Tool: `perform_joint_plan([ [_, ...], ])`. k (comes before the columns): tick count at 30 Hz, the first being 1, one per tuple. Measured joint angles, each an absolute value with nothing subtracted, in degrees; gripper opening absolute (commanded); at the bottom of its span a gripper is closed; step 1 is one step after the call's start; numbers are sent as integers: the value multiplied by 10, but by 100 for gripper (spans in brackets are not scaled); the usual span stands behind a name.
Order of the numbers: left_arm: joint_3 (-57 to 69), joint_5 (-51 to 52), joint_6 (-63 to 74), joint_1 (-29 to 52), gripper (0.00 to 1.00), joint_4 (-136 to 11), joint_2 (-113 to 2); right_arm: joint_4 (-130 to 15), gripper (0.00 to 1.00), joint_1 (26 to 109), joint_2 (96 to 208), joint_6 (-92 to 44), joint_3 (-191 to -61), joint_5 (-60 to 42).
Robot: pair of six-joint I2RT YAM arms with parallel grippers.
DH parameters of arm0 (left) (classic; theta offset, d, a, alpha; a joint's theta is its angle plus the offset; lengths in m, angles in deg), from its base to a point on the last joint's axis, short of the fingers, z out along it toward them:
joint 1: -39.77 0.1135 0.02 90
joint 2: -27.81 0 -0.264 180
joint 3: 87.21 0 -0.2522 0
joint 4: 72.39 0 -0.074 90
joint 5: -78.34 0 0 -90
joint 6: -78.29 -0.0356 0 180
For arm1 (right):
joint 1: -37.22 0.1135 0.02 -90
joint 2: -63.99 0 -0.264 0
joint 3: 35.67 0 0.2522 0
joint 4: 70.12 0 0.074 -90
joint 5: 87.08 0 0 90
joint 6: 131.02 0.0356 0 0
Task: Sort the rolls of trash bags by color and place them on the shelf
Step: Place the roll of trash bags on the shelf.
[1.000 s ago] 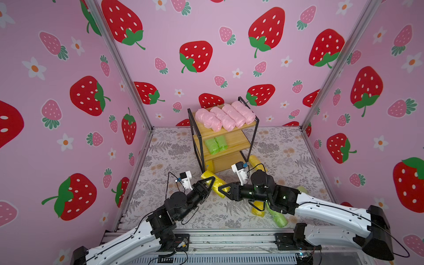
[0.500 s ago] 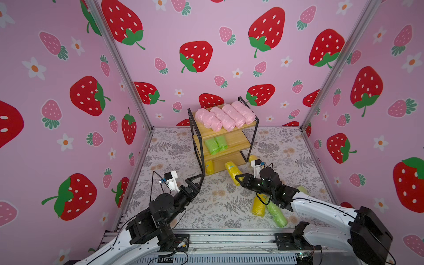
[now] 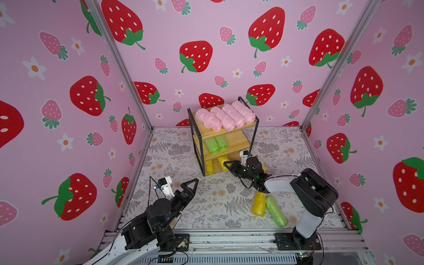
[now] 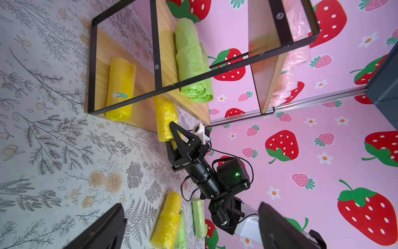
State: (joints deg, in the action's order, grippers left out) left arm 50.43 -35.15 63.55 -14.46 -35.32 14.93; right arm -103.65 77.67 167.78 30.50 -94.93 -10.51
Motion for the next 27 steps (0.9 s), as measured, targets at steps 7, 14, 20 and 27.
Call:
perform_joint_plan([
  [7, 504, -365, 636, -145, 100, -329, 164, -1032, 0, 770, 1754, 307, -1029, -121],
  [14, 505, -372, 648, -145, 99, -312, 164, -1025, 0, 767, 1786, 308, -1070, -123],
  [20, 515, -375, 651, -145, 99, -311, 164, -1042, 0, 767, 1820, 328, -1080, -121],
  [27, 516, -376, 659, -145, 99, -314, 160, -1046, 24, 767, 1843, 345, -1073, -114],
])
